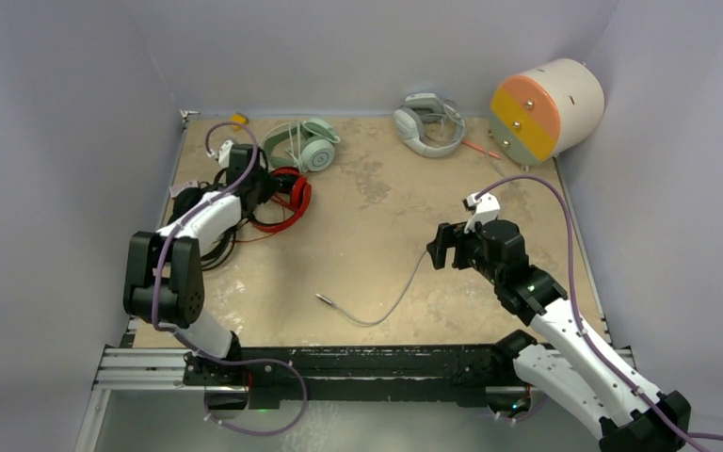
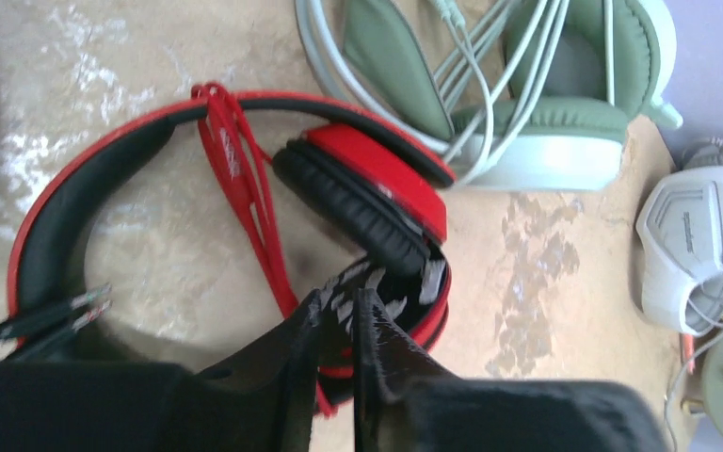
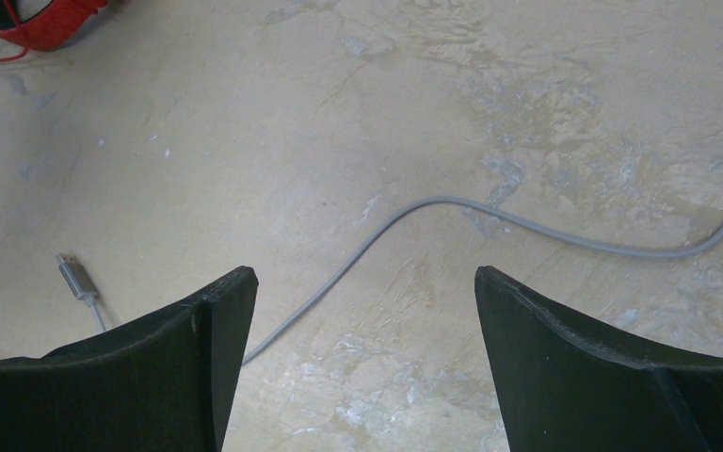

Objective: Wrap the headphones
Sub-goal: Reset both arms

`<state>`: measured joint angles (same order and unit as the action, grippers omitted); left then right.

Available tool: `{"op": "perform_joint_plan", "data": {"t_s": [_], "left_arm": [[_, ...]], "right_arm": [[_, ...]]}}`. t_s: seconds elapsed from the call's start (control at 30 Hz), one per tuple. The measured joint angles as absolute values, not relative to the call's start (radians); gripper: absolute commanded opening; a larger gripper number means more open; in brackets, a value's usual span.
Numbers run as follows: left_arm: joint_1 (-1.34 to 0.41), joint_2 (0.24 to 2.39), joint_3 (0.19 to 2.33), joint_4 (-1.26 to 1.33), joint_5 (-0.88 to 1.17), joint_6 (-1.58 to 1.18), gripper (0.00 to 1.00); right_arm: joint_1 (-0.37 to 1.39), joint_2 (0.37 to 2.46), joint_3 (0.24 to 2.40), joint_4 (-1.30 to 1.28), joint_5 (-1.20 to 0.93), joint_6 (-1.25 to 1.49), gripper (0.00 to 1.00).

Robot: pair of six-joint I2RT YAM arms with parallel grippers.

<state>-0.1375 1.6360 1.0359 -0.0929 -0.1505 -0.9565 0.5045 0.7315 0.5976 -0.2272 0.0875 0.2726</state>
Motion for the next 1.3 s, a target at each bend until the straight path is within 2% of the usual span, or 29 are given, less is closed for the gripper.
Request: {"op": "perform_joint_plan", "data": {"t_s": [0.07, 0.3, 0.43, 0.5, 0.53, 0.63, 0.73, 0.8, 0.93, 1.1, 1.3], "left_arm": [[-0.138, 1.594, 1.029, -0.144, -0.132, -0.949, 0.25], [-0.138, 1.332, 0.903, -0.255, -0.083, -0.912, 0.31], [-0.139, 1.125, 0.795, -0.243, -0.082, -0.819, 0.5], [-0.139, 1.022, 0.722, -0.2, -0.085, -0.761, 0.68], [-0.139, 0.962, 0.672, -0.165, -0.09, -0.732, 0.72], [-0.14, 0.807, 0.485, 0.011, -0.093, -0.634, 0.78], [-0.141, 0.713, 0.292, 0.186, -0.096, -0.536, 0.79], [-0.141, 0.703, 0.211, 0.276, -0.124, -0.492, 0.82], [-0.141, 0.767, 0.148, 0.432, -0.187, -0.413, 0.99], [-0.139, 0.952, 0.189, 0.558, -0.266, -0.345, 1.0], [-0.13, 1.073, 0.199, 0.724, -0.269, -0.226, 0.97]], "right_arm": [[0.505, 0.731, 0.598, -0.227, 0.088, 0.276, 0.88], [0.505, 0.73, 0.593, -0.217, 0.116, 0.281, 0.9], [0.505, 0.718, 0.535, -0.143, 0.184, 0.28, 0.92], [0.505, 0.709, 0.49, -0.085, 0.216, 0.272, 0.96], [0.505, 0.704, 0.461, -0.044, 0.236, 0.268, 0.97], [0.495, 0.703, 0.376, 0.071, 0.29, 0.245, 0.98], [0.446, 0.745, 0.353, 0.123, 0.307, 0.224, 0.98], [0.383, 0.789, 0.353, 0.176, 0.312, 0.215, 0.97], [0.237, 0.871, 0.326, 0.32, 0.322, 0.208, 0.96], [0.185, 1.013, 0.202, 0.614, 0.348, 0.109, 0.96], [0.148, 1.379, 0.156, 1.02, 0.345, -0.022, 0.99]]}}
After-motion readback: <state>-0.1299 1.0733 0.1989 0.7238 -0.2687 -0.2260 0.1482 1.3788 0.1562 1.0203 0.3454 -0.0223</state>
